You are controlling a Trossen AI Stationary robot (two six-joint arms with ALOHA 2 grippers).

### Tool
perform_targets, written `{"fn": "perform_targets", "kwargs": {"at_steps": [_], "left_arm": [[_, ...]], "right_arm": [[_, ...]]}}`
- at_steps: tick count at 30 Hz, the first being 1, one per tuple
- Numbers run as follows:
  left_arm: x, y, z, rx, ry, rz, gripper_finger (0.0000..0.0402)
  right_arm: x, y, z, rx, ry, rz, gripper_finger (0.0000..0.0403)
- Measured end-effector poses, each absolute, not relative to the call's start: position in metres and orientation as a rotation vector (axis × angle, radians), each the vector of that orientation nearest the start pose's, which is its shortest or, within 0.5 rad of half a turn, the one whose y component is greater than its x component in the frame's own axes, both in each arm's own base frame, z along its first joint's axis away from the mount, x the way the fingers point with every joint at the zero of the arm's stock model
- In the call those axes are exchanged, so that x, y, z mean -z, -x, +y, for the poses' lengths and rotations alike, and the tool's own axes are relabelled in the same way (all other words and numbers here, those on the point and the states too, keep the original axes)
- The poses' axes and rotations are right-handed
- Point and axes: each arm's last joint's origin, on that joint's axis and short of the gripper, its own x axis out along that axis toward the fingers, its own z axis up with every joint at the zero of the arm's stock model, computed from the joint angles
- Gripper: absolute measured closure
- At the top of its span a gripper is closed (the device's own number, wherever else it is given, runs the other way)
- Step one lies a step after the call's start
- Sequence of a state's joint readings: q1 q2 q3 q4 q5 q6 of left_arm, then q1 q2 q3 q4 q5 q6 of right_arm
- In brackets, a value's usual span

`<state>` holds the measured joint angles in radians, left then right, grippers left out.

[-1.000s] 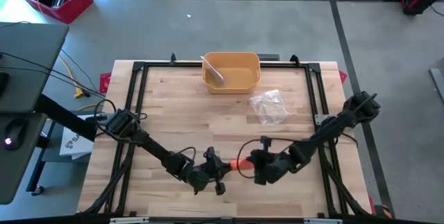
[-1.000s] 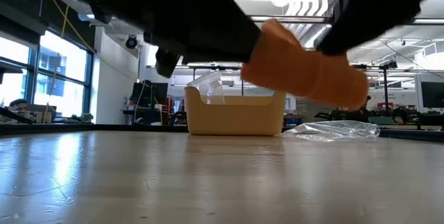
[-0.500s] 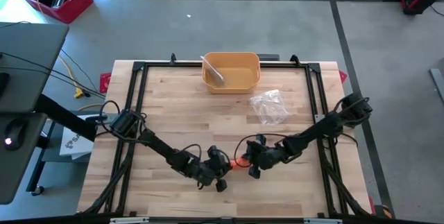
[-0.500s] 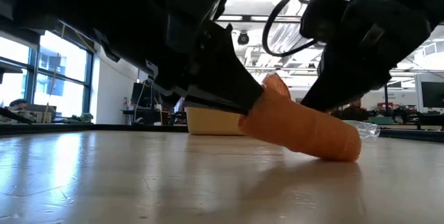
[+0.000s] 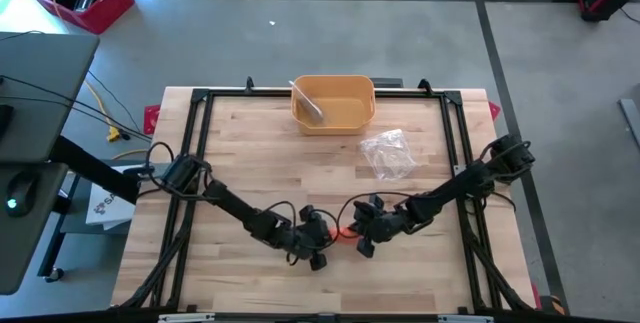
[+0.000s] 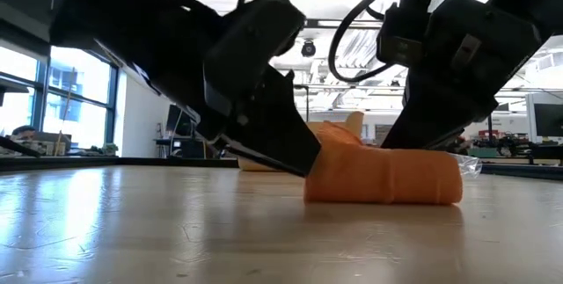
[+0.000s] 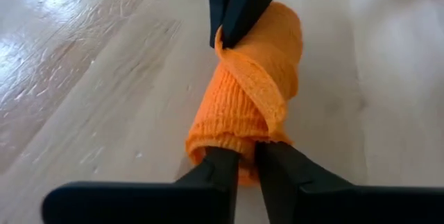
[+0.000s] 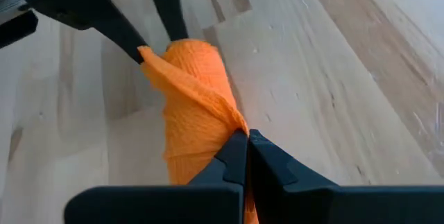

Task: Roll bandage
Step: Roll the orange bandage

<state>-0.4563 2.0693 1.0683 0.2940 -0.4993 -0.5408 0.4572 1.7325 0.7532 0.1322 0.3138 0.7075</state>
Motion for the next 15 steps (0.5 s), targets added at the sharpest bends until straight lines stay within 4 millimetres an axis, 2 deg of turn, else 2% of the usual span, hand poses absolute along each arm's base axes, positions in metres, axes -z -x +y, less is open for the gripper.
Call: {"fn": "perform_targets", "kwargs": {"at_steps": [9,15], "left_arm": [[-0.099,-0.369,-0.148,-0.166,0.200,0.671,0.0271],[-0.101,-0.365,-0.144,-0.150,0.091,0.734,0.0233]], "right_arm": [[-0.122,-0.283,0.132,0.113,-0.352,0.801,0.0403],[-0.123,-0.282,0.136,0.075,-0.303,0.801,0.0402]]}}
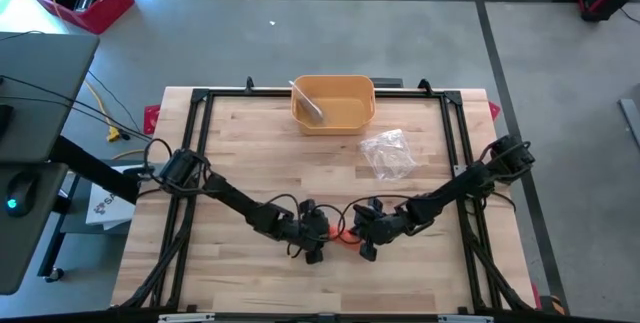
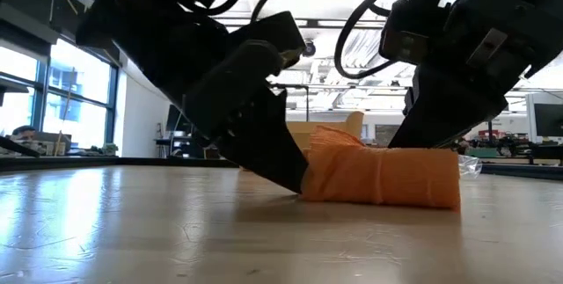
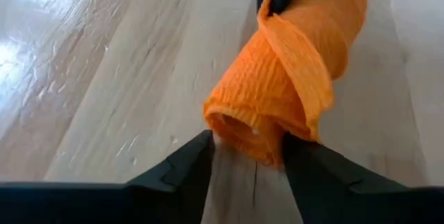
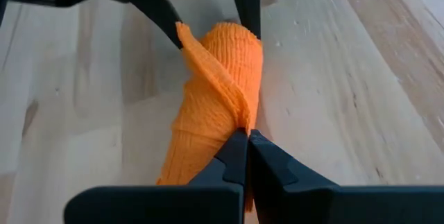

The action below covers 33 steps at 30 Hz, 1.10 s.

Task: Roll bandage
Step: Roll the orange bandage, then put the rolled orange bandage into the transparent zip bag

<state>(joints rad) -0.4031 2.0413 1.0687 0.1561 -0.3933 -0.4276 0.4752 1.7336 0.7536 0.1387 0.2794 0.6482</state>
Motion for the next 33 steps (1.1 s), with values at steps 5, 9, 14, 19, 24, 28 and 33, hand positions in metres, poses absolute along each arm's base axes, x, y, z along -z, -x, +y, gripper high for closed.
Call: {"fn": "perform_targets", "kwargs": {"at_steps": [5,9,14,19,24,28,33], "left_arm": [[-0.105,-0.366,-0.138,-0.089,0.106,0.764,0.0216],[-0.111,-0.362,-0.137,-0.075,0.103,0.803,0.0209],[-0.134,-0.349,-0.131,-0.110,0.066,0.857,0.0209],[-0.148,-0.346,-0.137,-0.062,0.031,0.820,0.0209],[-0.156,-0.355,-0.158,0.092,0.064,0.658,0.0209],[-0.154,-0.353,-0.160,0.083,0.102,0.677,0.0222],[-0.166,-0.357,-0.163,0.161,0.147,0.584,0.0249]], "right_arm": [[-0.124,-0.282,0.137,0.063,-0.273,0.797,0.0402],[-0.127,-0.285,0.139,0.059,-0.257,0.782,0.0402],[-0.127,-0.285,0.138,0.071,-0.252,0.780,0.0402],[-0.127,-0.285,0.138,0.072,-0.251,0.781,0.0402],[-0.127,-0.285,0.138,0.085,-0.266,0.782,0.0402],[-0.126,-0.284,0.137,0.084,-0.275,0.802,0.0402],[-0.125,-0.284,0.135,0.097,-0.319,0.821,0.0402]]}}
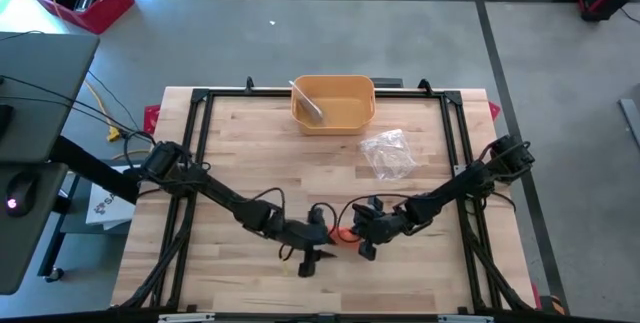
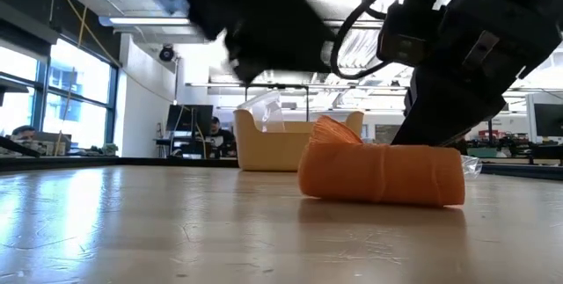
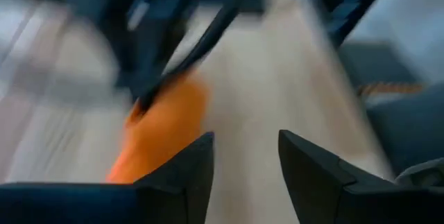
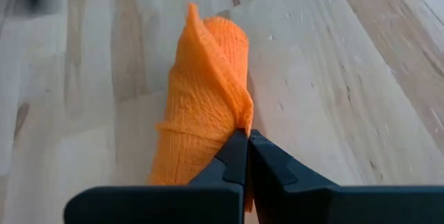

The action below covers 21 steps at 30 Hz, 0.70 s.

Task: Roll bandage
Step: Put the rolled orange bandage into the transparent zip bag

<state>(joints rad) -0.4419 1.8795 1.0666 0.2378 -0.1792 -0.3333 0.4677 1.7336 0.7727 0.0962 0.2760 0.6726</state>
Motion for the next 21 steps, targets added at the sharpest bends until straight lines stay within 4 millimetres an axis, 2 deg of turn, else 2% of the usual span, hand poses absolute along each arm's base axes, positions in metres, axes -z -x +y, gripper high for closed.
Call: {"fn": "perform_targets", "kwargs": {"at_steps": [3,8,11,15,21], "left_arm": [[-0.159,-0.367,-0.167,0.222,0.136,0.502,0.0268],[-0.128,-0.378,-0.155,0.076,0.091,0.506,0.0289],[-0.111,-0.382,-0.149,0.026,0.093,0.531,0.0294],[-0.103,-0.384,-0.149,0.019,0.115,0.537,0.0298],[-0.102,-0.382,-0.152,0.021,0.110,0.545,0.0298]], "right_arm": [[-0.124,-0.284,0.134,0.091,-0.304,0.829,0.0402],[-0.124,-0.284,0.134,0.063,-0.286,0.840,0.0383],[-0.124,-0.283,0.134,0.042,-0.281,0.857,0.0345],[-0.125,-0.280,0.129,0.020,-0.236,0.913,0.0279],[-0.155,-0.263,0.114,0.003,-0.198,0.974,0.0206]]}}
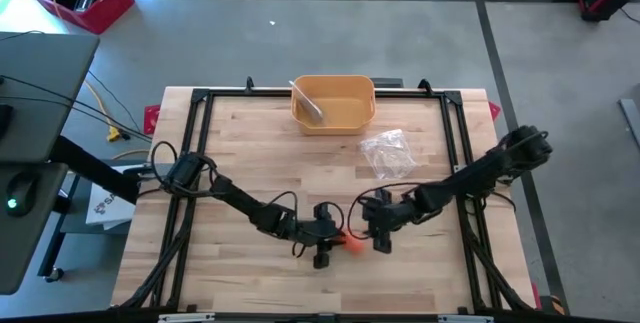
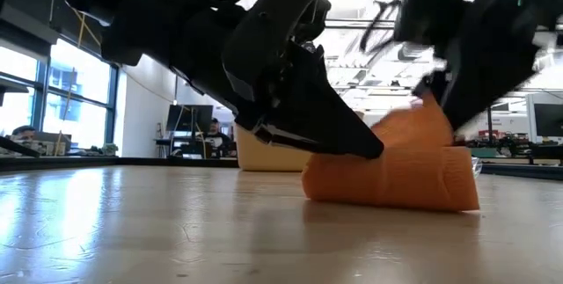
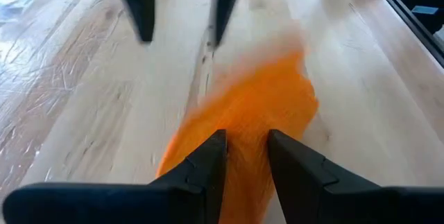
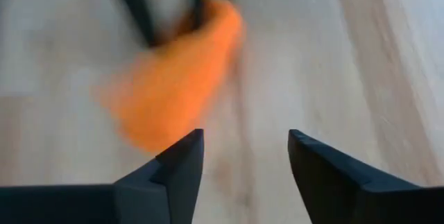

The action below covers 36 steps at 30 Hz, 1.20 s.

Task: Roll bandage
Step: Put the rolled orange bandage into the transparent zip bag

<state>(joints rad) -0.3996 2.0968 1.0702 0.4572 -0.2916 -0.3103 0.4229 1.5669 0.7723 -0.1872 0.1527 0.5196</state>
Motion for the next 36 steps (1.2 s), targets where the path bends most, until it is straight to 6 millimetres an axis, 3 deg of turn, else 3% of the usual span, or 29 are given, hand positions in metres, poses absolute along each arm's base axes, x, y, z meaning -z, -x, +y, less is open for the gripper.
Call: {"fn": "perform_targets", "kwargs": {"at_steps": [4,9,12,17,29,36], "left_arm": [[-0.102,-0.382,-0.152,0.006,0.107,0.540,0.0298],[-0.102,-0.383,-0.152,-0.019,0.105,0.520,0.0298],[-0.102,-0.383,-0.151,-0.024,0.103,0.518,0.0298],[-0.104,-0.383,-0.152,-0.020,0.094,0.491,0.0298],[-0.105,-0.384,-0.153,-0.020,0.105,0.474,0.0298],[-0.106,-0.384,-0.153,-0.020,0.123,0.464,0.0298]], "right_arm": [[-0.179,-0.263,0.120,-0.149,-0.260,0.866,0.0195],[-0.187,-0.269,0.150,-0.338,-0.265,0.683,0.0194],[-0.172,-0.273,0.159,-0.244,-0.247,0.657,0.0194],[-0.148,-0.279,0.157,-0.122,-0.237,0.707,0.0194],[-0.148,-0.281,0.156,-0.150,-0.148,0.682,0.0192],[-0.147,-0.281,0.154,-0.158,-0.084,0.686,0.0153]]}}
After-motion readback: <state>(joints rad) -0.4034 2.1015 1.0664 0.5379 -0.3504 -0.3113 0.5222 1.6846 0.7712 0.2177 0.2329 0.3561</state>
